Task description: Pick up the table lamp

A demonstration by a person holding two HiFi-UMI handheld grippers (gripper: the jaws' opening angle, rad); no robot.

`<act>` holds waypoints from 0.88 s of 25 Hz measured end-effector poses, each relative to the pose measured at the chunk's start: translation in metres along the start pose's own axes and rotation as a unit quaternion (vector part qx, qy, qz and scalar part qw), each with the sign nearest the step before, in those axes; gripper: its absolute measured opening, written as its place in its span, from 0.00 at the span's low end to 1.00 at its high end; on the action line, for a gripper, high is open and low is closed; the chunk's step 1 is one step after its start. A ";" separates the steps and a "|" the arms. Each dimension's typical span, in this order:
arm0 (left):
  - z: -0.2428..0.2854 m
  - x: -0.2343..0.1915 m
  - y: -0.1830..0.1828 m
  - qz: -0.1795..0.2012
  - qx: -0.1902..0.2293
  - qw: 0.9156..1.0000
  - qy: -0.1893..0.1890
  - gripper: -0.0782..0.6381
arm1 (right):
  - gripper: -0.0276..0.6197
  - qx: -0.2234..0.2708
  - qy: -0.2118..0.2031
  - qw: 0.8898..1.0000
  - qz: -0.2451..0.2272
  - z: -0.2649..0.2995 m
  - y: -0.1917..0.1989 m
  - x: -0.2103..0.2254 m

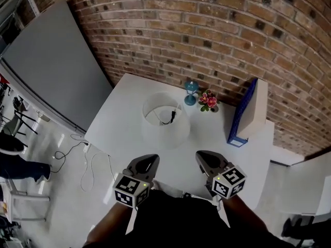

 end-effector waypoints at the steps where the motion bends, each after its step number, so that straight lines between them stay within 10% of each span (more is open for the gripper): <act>1: 0.000 -0.004 -0.002 0.002 0.000 1.000 0.005 0.12 | 0.05 0.001 0.007 1.000 0.003 0.002 -0.002 0.000; 15: -0.009 -0.080 -0.014 -0.008 0.034 0.998 0.053 0.12 | 0.16 0.017 0.061 0.998 0.023 0.045 -0.017 -0.019; 22: -0.010 -0.111 -0.012 -0.078 0.041 0.992 0.092 0.36 | 0.36 -0.001 0.052 0.996 0.066 0.059 -0.013 -0.016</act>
Point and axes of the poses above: the fingertips, and each gripper's own axes: z forward along the fingers, x to its right, y out of its underside, the point moved 8 cm from there along -z, backward along the fingers, and after that the axes turned 4 degrees about y, right-handed, at the moved point
